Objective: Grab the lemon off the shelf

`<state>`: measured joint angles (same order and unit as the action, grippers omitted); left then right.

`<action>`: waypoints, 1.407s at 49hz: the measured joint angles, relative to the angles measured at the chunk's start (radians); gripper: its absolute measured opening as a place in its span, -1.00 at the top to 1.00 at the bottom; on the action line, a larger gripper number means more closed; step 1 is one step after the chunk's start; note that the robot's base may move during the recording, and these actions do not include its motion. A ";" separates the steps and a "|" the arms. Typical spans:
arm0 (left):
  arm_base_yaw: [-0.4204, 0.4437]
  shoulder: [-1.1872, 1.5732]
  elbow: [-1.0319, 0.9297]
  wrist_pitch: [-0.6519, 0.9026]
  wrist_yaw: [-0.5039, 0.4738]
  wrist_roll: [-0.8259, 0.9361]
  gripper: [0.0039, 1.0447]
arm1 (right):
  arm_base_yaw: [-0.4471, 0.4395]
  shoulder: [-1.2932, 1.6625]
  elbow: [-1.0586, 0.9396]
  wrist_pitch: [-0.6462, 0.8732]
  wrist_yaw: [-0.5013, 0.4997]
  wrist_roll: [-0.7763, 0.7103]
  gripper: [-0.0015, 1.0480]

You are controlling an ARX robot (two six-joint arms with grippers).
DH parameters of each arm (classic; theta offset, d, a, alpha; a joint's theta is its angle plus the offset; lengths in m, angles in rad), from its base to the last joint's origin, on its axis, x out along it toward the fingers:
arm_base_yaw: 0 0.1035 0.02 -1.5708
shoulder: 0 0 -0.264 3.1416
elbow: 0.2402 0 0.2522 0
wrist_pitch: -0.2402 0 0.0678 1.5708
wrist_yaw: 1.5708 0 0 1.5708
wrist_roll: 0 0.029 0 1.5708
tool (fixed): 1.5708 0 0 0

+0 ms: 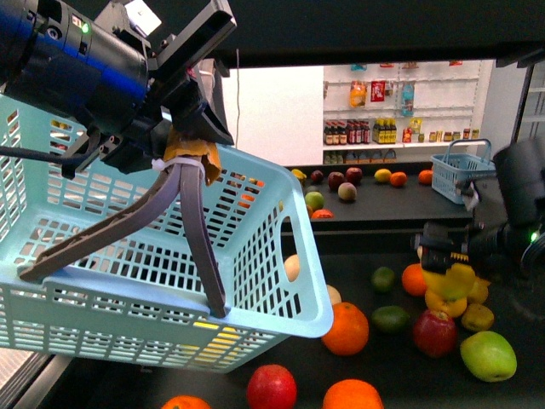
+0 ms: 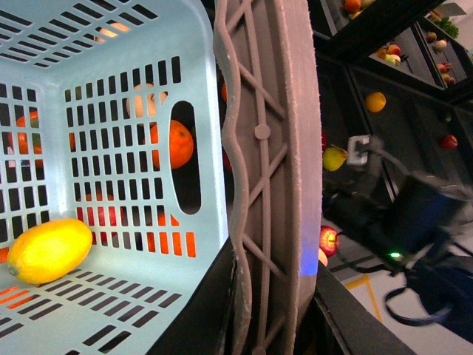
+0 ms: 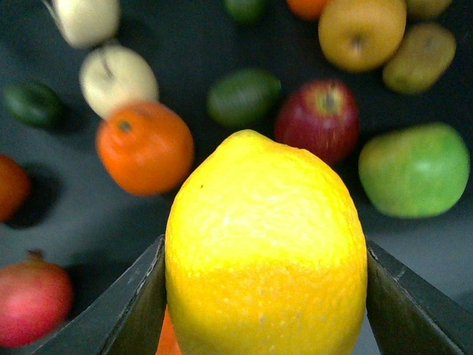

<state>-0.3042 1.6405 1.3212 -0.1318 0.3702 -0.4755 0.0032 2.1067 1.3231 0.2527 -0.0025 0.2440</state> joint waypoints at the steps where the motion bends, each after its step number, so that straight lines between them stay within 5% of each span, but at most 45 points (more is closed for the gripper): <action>1: 0.000 0.000 0.000 0.000 0.000 0.000 0.67 | 0.005 -0.032 -0.006 -0.005 -0.006 0.000 -0.26; 23: 0.000 0.000 0.000 0.000 0.000 0.000 0.67 | 0.201 -0.364 -0.046 -0.117 -0.099 0.053 -0.26; 40: 0.000 0.000 0.000 0.000 0.000 0.000 0.67 | 0.398 -0.377 -0.035 -0.148 -0.100 0.110 -0.26; 53: 0.005 0.000 0.000 0.000 -0.003 0.000 0.67 | 0.454 -0.342 -0.034 -0.128 -0.101 0.136 -0.26; 65: 0.008 0.000 0.000 0.001 -0.014 0.004 0.67 | 0.464 -0.320 -0.035 -0.105 -0.116 0.154 -0.87; 69: 0.011 0.000 0.000 0.001 -0.016 0.003 0.67 | 0.467 -0.319 -0.037 -0.098 -0.120 0.156 -0.85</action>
<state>-0.2935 1.6405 1.3212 -0.1310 0.3546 -0.4725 0.4702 1.7882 1.2865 0.1543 -0.1226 0.3996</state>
